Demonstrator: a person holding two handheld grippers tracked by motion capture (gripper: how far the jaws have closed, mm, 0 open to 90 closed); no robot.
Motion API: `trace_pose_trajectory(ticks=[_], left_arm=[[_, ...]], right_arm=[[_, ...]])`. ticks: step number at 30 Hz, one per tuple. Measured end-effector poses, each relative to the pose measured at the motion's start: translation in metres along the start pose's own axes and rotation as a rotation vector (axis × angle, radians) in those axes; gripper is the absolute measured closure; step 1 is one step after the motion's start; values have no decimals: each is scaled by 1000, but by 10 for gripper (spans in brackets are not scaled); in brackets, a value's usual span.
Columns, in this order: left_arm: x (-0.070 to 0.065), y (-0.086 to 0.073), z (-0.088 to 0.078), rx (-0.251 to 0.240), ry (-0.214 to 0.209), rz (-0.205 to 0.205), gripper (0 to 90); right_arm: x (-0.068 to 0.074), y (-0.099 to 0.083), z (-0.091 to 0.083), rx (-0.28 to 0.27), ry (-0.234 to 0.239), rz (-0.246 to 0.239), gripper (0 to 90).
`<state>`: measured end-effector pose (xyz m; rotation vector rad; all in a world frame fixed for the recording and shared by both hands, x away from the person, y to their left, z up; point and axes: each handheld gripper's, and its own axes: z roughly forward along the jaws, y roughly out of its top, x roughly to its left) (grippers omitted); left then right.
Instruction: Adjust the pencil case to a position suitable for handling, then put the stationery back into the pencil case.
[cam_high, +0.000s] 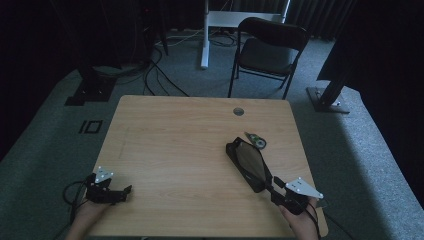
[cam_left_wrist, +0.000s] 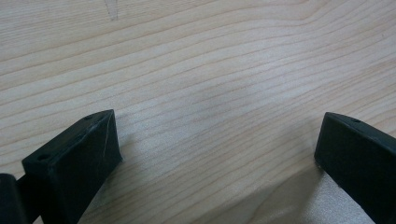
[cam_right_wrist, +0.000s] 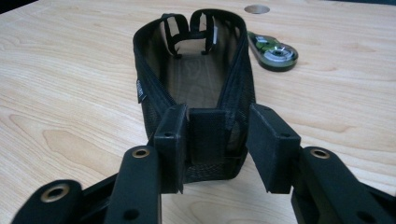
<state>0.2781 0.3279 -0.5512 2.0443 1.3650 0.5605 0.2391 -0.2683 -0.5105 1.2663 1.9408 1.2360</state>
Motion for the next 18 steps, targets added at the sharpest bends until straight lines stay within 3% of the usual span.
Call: trace_pose_trajectory(ticks=[9, 18], left_arm=[[0, 0, 0, 0, 0, 0, 1], [0, 0, 0, 0, 0, 0, 0]], right_arm=[[-11, 10, -14, -50, -3, 19, 493], [-31, 6, -18, -50, 0, 35, 392]])
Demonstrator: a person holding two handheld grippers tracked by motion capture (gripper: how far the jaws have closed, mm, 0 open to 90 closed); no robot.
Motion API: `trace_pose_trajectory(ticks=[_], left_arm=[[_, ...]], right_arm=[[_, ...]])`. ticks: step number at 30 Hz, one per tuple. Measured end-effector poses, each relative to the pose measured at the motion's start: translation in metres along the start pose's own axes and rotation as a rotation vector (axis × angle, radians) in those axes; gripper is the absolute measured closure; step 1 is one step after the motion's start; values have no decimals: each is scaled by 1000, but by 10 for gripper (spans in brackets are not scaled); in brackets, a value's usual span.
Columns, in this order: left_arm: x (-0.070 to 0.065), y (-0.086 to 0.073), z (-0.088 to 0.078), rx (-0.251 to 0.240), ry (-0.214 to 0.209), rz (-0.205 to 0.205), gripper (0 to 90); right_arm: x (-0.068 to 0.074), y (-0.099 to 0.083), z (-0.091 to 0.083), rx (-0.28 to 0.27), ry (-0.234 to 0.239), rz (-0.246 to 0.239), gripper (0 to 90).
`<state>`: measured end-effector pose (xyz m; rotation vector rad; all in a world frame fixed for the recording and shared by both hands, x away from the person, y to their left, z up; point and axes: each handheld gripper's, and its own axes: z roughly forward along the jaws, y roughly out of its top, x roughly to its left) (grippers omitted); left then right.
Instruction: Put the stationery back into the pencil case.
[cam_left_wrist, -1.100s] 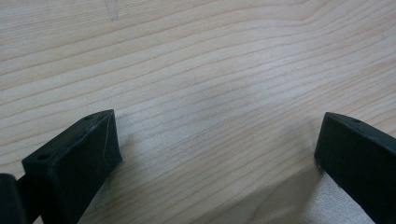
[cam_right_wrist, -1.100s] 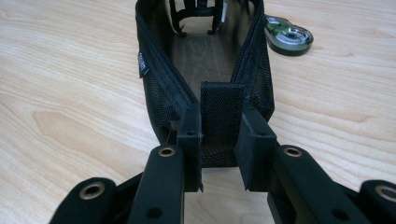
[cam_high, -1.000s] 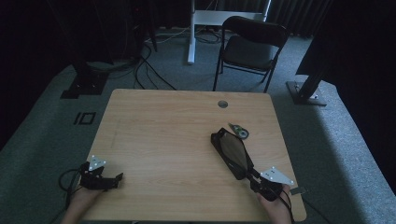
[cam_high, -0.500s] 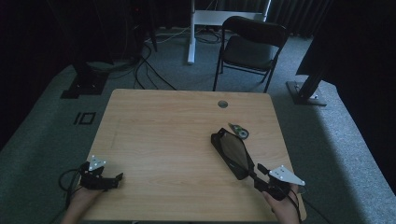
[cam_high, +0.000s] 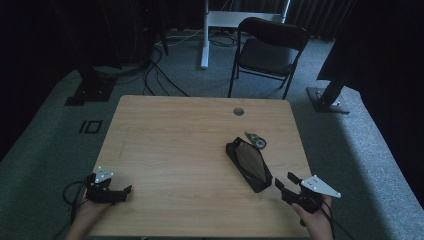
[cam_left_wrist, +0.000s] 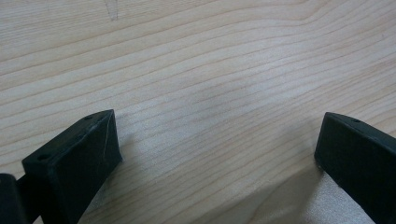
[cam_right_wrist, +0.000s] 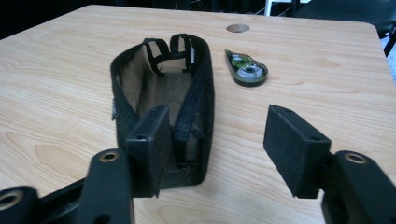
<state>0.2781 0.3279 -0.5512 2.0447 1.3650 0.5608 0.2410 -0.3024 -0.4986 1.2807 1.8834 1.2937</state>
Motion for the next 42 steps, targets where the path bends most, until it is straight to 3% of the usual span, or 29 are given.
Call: trace_pose_trajectory(ticks=[9, 17, 24, 36, 42], left_arm=[[0, 0, 0, 0, 0, 0, 1], [0, 0, 0, 0, 0, 0, 1], [0, 0, 0, -1, 0, 0, 1], [0, 0, 0, -2, 0, -2, 1], [0, 0, 0, 0, 0, -2, 1]], right_arm=[[-20, -4, 7, -3, -25, 21, 364], [-40, -7, 30, 27, -40, 18, 332], [-53, 1, 45, 28, -53, 23, 302], [-64, 10, 76, 44, -53, 45, 276], [-66, 16, 92, 69, -47, 20, 276]])
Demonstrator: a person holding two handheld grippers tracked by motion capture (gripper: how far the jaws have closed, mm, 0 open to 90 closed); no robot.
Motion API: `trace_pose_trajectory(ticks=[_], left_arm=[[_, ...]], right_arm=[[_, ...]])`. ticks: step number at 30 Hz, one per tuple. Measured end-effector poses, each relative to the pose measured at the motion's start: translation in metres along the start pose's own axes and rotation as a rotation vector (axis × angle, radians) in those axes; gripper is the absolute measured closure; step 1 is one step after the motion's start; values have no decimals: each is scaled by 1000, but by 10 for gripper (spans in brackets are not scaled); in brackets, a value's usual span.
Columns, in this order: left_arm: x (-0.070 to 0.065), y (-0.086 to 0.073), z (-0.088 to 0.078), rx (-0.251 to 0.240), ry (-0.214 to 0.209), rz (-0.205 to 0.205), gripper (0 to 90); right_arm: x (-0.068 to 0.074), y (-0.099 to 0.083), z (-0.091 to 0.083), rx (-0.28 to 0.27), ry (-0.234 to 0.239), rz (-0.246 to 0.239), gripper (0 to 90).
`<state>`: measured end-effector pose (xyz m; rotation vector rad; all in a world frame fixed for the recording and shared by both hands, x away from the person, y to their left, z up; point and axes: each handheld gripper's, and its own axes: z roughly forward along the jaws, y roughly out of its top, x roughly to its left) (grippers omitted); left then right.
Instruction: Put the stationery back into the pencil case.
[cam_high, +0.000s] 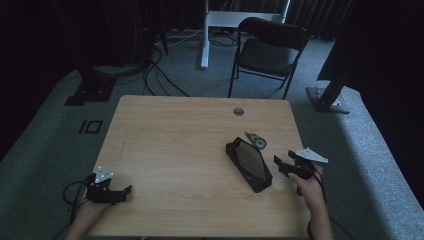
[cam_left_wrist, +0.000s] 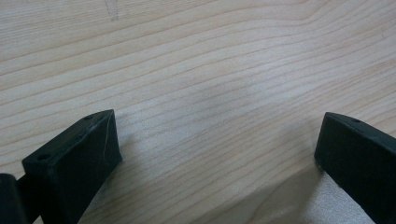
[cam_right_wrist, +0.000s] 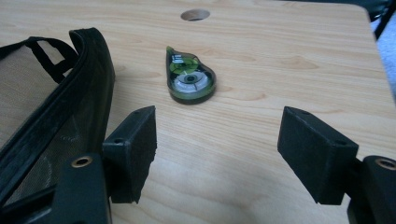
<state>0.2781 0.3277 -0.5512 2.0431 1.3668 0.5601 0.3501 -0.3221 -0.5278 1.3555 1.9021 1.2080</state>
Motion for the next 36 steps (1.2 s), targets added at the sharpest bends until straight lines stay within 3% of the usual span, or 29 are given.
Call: trace_pose_trajectory(ticks=[17, 27, 36], left_arm=[[0, 0, 0, 0, 0, 0, 1], [0, 0, 0, 0, 0, 0, 1], [0, 0, 0, 0, 0, 0, 0]], right_arm=[[2, 25, 38, 31, 77, -45, 267], [2, 41, 55, 35, 78, -75, 250], [-2, 50, 76, 59, 61, -71, 249]])
